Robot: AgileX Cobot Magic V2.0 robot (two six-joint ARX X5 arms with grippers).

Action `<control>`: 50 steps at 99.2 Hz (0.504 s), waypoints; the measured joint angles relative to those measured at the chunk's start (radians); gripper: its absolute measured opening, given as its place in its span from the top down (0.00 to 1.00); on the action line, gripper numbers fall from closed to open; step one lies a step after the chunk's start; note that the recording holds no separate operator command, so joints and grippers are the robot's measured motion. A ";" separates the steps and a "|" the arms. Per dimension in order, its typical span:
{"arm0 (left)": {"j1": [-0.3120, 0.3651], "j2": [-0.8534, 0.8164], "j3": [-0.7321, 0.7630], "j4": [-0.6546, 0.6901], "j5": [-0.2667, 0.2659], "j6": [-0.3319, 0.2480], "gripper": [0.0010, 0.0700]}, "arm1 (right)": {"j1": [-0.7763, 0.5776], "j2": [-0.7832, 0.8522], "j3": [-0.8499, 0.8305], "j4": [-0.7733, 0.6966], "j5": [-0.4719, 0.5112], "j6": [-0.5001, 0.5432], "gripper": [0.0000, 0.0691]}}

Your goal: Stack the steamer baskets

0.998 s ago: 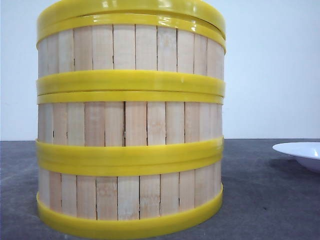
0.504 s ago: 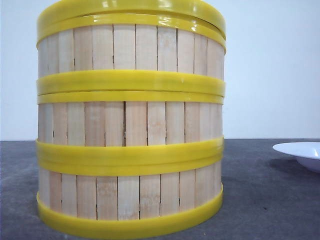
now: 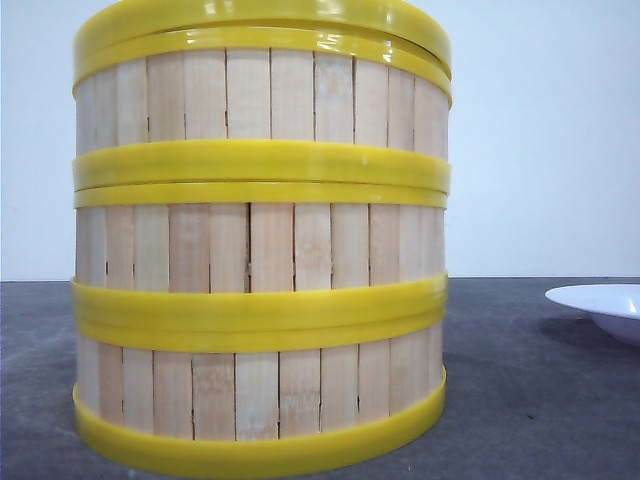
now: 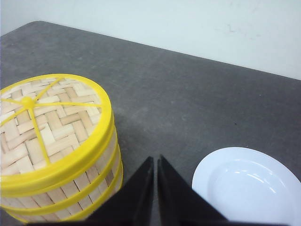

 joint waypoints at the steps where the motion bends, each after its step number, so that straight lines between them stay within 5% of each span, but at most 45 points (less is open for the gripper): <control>1: 0.000 0.000 0.000 0.000 0.000 0.000 0.97 | 0.000 0.000 0.000 0.000 0.000 0.000 0.99; 38: 0.000 0.000 0.000 0.000 -0.003 0.002 0.97 | 0.000 0.000 0.000 0.000 0.000 0.000 0.99; 50: 0.013 0.000 0.000 0.008 -0.092 0.024 0.97 | 0.000 0.000 0.000 0.000 0.000 0.000 0.99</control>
